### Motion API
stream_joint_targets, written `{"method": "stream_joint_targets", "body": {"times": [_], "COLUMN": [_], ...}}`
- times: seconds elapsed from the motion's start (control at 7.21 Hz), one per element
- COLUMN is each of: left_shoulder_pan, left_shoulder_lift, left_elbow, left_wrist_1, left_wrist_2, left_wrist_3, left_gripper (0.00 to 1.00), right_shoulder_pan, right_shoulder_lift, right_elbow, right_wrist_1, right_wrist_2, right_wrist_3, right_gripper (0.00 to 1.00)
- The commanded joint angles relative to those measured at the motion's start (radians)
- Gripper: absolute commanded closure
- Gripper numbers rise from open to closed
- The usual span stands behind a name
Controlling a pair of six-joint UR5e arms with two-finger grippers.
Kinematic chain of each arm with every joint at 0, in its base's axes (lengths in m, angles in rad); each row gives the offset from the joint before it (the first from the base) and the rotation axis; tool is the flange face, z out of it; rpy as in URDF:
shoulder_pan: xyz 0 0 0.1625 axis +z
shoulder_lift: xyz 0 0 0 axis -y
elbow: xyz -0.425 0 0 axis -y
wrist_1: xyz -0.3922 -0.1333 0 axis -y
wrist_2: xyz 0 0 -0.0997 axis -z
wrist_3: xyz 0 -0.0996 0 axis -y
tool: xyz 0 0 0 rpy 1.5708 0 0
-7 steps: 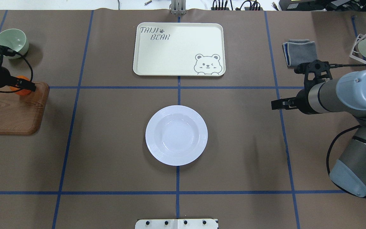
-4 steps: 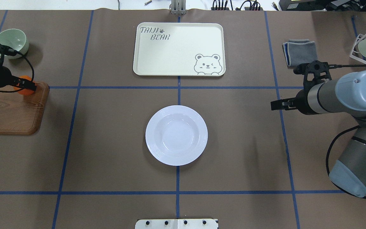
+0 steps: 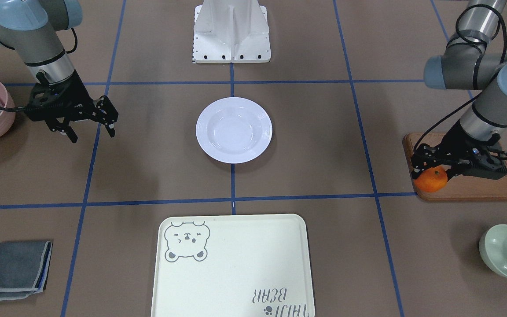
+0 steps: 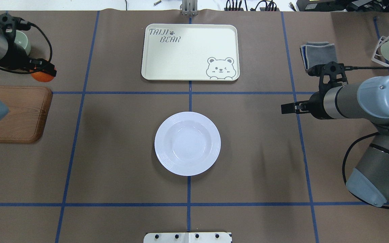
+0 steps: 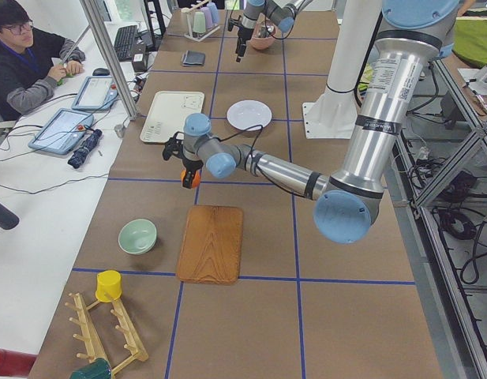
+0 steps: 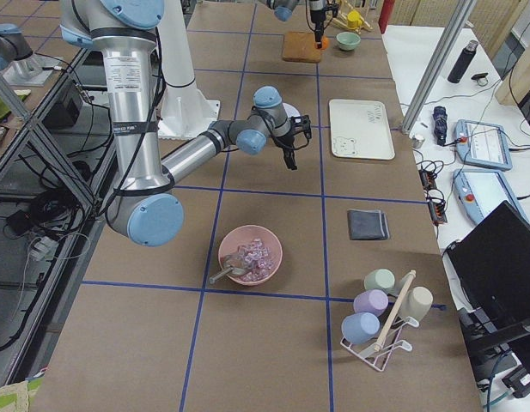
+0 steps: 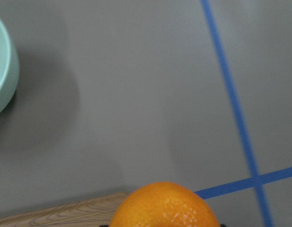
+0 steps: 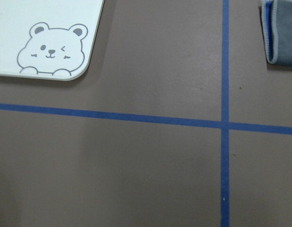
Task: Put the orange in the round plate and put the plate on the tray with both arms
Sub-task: 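Carry the orange with the left gripper and set it on the white plate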
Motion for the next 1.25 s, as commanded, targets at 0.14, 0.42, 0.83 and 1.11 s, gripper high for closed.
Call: {"method": "stream_joint_targets", "body": {"times": [0.14, 0.42, 0.83, 1.11], "left_shoulder_pan": [0.193, 0.293, 0.492, 0.574], "left_shoulder_lift": [-0.209, -0.335, -0.402, -0.437], "left_elbow": [-0.088, -0.103, -0.088, -0.042], "left_wrist_1": [0.213, 0.348, 0.353, 0.352], "left_wrist_2": [0.081, 0.141, 0.274, 0.344], "left_wrist_3": [-0.357, -0.514, -0.714, -0.774], "left_gripper": [1.0, 1.0, 1.0, 1.0], "right_shoulder_pan": [-0.023, -0.049, -0.29, -0.41], "right_shoulder_lift": [0.001, -0.002, -0.001, -0.01], "right_elbow": [-0.069, -0.083, -0.086, -0.122], "right_wrist_1": [0.254, 0.43, 0.541, 0.676], "right_wrist_2": [-0.001, -0.005, -0.357, -0.514], "right_wrist_3": [0.306, 0.669, 0.887, 0.924], "right_gripper": [0.02, 0.02, 0.01, 0.01]}}
